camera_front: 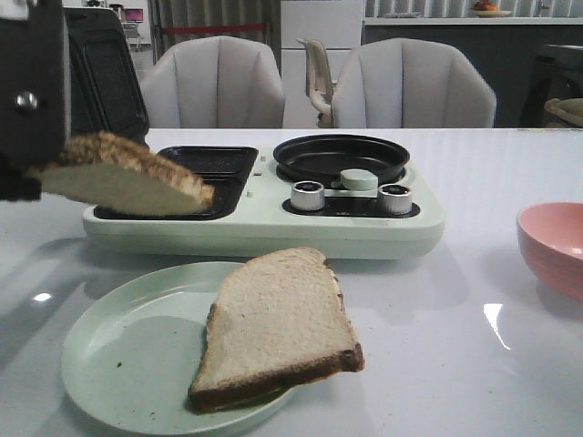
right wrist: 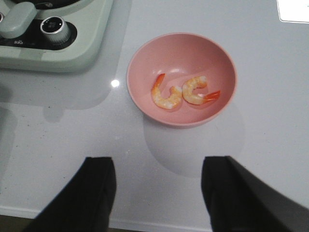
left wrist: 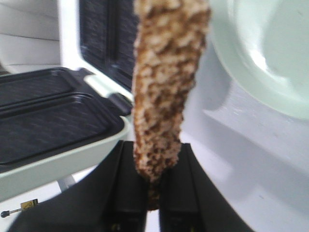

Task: Make breakfast with bread and shrimp
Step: 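Grasp the bread slice nearest the left gripper and lift it, then lower the bread slice into the sandwich maker tray and release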

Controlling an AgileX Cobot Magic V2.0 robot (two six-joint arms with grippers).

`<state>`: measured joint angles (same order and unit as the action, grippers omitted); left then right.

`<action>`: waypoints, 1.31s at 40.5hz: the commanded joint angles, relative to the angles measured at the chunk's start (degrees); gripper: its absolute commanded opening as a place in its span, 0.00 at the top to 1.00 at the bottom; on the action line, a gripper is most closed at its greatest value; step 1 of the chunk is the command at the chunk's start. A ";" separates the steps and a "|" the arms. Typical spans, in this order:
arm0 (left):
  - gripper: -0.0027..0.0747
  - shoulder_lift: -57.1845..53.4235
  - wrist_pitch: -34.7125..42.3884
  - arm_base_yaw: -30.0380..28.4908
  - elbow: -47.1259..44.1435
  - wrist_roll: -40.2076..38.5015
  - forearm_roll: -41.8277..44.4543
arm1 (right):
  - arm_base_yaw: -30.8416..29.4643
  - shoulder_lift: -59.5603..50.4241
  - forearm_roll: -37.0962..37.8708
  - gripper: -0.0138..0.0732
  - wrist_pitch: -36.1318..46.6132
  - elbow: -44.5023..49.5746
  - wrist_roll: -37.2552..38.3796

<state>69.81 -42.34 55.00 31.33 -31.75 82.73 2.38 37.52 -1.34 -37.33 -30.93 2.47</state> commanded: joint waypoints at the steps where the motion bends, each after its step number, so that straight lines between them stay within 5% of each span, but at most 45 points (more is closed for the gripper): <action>1: 0.84 -1.74 -4.69 0.57 5.67 -0.03 3.23 | -0.28 0.45 0.12 0.26 3.87 -2.05 -0.40; 31: 0.84 28.08 0.25 -16.07 41.88 2.10 9.31 | -0.28 0.45 0.12 0.26 3.87 -2.05 -0.40; 38: 0.84 33.21 6.27 -19.56 46.31 2.14 9.74 | -0.28 0.45 0.12 0.26 3.87 -2.05 -0.40; 53: 0.84 42.25 5.89 -24.22 53.13 2.23 9.74 | -0.28 0.45 0.12 0.26 3.87 -2.05 -0.40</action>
<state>113.83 -34.76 31.35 81.72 -29.17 90.01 2.38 37.52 -1.34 -37.33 -30.93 2.47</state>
